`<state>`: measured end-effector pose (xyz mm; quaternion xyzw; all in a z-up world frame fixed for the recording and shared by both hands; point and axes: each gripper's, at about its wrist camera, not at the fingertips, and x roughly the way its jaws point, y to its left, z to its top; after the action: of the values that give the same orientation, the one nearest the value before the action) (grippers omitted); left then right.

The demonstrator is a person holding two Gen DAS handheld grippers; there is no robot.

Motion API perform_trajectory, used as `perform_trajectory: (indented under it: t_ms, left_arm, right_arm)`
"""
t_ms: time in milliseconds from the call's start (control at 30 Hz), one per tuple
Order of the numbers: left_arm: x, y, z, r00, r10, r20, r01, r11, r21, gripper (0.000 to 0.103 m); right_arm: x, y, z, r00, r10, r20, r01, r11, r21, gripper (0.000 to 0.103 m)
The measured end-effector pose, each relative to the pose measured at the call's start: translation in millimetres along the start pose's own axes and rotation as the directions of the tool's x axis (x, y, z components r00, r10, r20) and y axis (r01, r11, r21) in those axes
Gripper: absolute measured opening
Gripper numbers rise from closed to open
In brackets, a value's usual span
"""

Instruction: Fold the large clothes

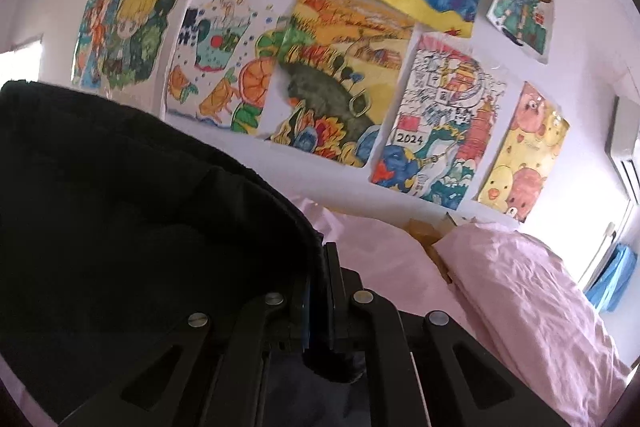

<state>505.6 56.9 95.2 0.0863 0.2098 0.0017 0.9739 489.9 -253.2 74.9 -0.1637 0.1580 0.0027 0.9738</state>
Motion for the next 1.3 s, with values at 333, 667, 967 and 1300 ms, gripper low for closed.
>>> perform_trajectory:
  t_ms: [333, 667, 967, 1300]
  left_arm:
    - [50.4, 0.3, -21.4, 0.998, -0.019, -0.061, 0.019, 1.0, -0.001, 0.005]
    - [93.0, -6.5, -37.9, 0.991, -0.041, -0.127, 0.042, 0.999, 0.006, 0.005]
    - [112.0, -8.2, -50.8, 0.985, -0.058, -0.163, 0.059, 0.998, 0.001, 0.005]
    - [131.4, -15.6, -62.5, 0.972, -0.055, -0.227, 0.062, 0.998, 0.023, 0.007]
  right_arm:
    - [56.4, 8.2, -12.6, 0.993, 0.076, -0.085, -0.077, 0.997, -0.012, 0.006]
    - [101.8, 16.7, -31.9, 0.981, 0.095, -0.17, -0.099, 0.995, -0.016, 0.007]
    - [119.6, 20.0, -43.9, 0.973, 0.122, -0.197, -0.126, 0.992, -0.006, 0.007]
    - [133.1, 25.3, -53.6, 0.965, 0.138, -0.223, -0.14, 0.99, 0.003, 0.009]
